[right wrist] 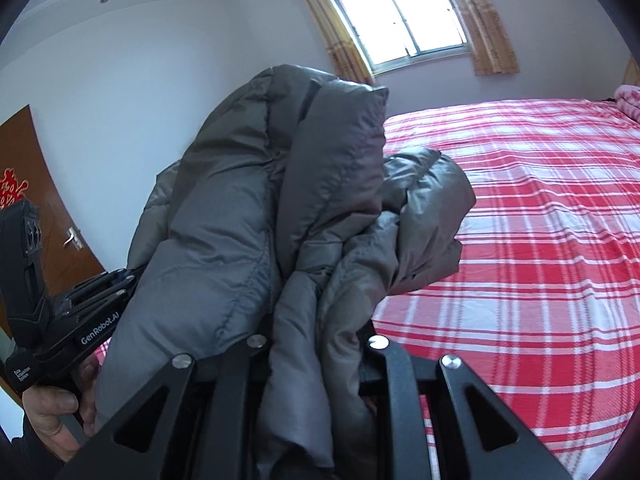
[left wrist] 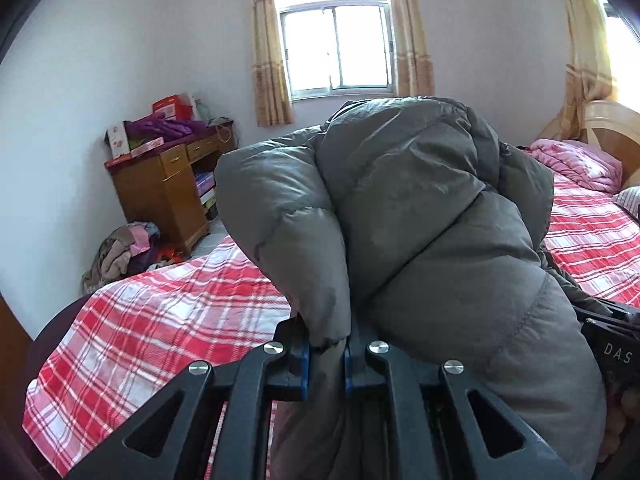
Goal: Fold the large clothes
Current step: 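Carry the held jacket bundle across the bed with both tools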
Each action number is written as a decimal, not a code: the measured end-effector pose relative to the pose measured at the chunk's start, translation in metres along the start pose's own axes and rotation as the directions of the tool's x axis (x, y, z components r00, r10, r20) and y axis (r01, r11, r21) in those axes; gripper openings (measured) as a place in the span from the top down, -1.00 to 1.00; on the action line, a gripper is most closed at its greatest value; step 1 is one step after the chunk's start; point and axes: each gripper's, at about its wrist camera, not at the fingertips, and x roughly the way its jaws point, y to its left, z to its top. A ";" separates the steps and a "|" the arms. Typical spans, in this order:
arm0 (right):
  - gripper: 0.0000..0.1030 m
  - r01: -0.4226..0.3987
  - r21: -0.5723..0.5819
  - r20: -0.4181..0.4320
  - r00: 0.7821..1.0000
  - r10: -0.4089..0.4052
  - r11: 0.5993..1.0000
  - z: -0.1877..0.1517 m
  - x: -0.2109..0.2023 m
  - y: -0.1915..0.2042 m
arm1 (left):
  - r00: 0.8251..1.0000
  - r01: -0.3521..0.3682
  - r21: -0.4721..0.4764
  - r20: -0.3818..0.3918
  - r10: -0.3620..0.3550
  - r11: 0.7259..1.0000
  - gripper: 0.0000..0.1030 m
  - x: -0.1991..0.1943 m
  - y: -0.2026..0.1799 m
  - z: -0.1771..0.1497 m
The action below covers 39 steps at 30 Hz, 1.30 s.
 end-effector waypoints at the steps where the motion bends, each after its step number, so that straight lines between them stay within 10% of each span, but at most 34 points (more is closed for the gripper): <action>1: 0.60 -0.006 -0.006 -0.007 1.000 0.006 1.000 -0.001 0.003 0.004 | 1.000 -0.005 -0.006 -0.005 0.005 1.000 0.79 0.001 0.006 -0.001; 39: 0.61 -0.039 -0.071 -0.212 0.977 0.023 0.997 -0.005 0.100 0.044 | 0.980 -0.123 -0.067 -0.165 0.111 0.990 0.78 0.065 0.096 -0.055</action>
